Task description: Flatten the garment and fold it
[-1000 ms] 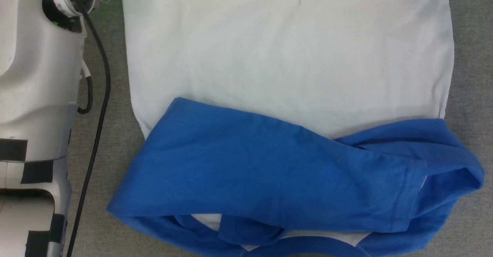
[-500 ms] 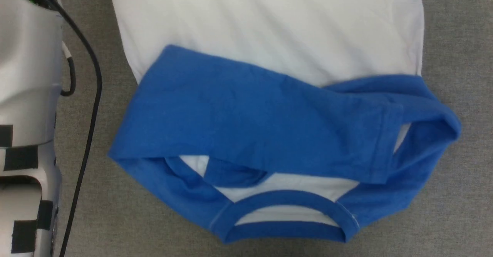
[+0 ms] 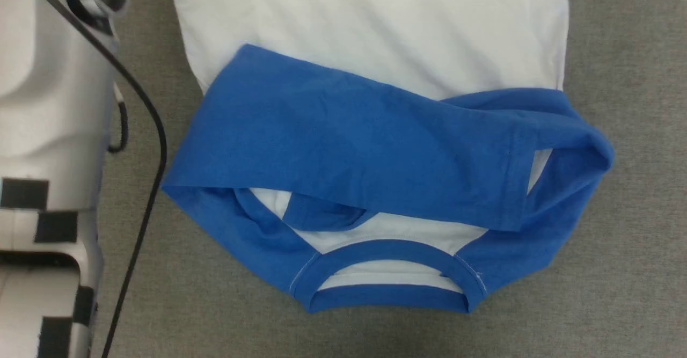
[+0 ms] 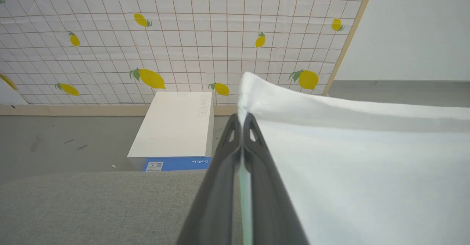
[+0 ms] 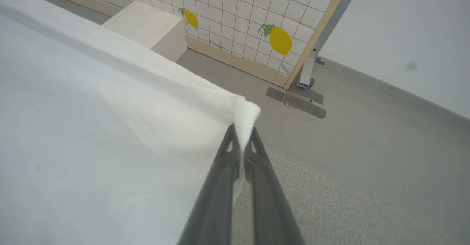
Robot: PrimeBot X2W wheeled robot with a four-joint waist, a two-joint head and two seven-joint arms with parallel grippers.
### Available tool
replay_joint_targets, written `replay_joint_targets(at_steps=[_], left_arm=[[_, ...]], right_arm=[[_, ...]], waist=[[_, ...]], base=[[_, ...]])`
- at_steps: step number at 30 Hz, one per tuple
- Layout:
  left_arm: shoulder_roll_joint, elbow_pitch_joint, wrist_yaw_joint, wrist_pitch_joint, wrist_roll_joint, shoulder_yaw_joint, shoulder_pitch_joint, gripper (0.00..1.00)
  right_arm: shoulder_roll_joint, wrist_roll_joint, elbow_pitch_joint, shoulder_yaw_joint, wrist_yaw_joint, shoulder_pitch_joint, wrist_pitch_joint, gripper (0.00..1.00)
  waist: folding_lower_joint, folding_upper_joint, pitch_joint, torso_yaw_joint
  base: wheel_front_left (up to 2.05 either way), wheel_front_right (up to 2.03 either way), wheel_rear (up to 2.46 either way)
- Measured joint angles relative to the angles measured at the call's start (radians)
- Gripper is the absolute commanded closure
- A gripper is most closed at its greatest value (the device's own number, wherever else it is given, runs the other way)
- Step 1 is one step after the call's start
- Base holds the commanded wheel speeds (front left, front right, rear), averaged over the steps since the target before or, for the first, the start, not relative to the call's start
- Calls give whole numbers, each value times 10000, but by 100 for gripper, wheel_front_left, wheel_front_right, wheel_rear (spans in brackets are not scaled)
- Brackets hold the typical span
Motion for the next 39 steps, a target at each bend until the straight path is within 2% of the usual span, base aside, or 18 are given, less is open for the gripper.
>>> replay_joint_targets(at_steps=[5, 8, 13, 19, 26, 31, 39], left_arm=[[15, -244, -673, -591, -268, -261, 1801, 100], [61, -633, -832, -767, -433, -426, 3033, 100], [159, -1609, -836, -811, -571, -681, 4980, 100], [320, -3275, -462, -890, -809, -640, 7394, 100], [255, -4358, 12, -993, -1325, -652, 9876, 100], [104, -4360, 198, -999, -1726, -706, 10930, 100], [-199, -3179, 251, -1127, -1977, -844, 11682, 100]], right_arm=[[-274, 1294, -226, 341, 0, 1746, -401, 100], [-449, 1971, -495, 410, -2, 2847, -514, 100], [-619, 2661, -988, 130, -2, 4619, -723, 100], [-627, 2949, -1785, -309, -2, 6668, -761, 100], [-148, 3198, -2545, -1127, -4, 8861, -644, 100], [221, 3145, -2897, -1716, -4, 10186, -479, 100], [966, 2763, -2972, -1887, -4, 11936, -291, 100]], waist=[[0, 0, -879, 32], [0, 0, -1536, 48], [-1, 0, -2684, 70], [-1, 0, -4002, 78], [-1, 0, -4981, 53], [-1, 0, -5237, 114], [-1, 0, -5387, 165]], base=[[0, 0, 0], [0, 0, 0], [0, 0, 0], [0, 0, 0], [0, 0, 0], [0, 0, 0], [0, 0, 0]])
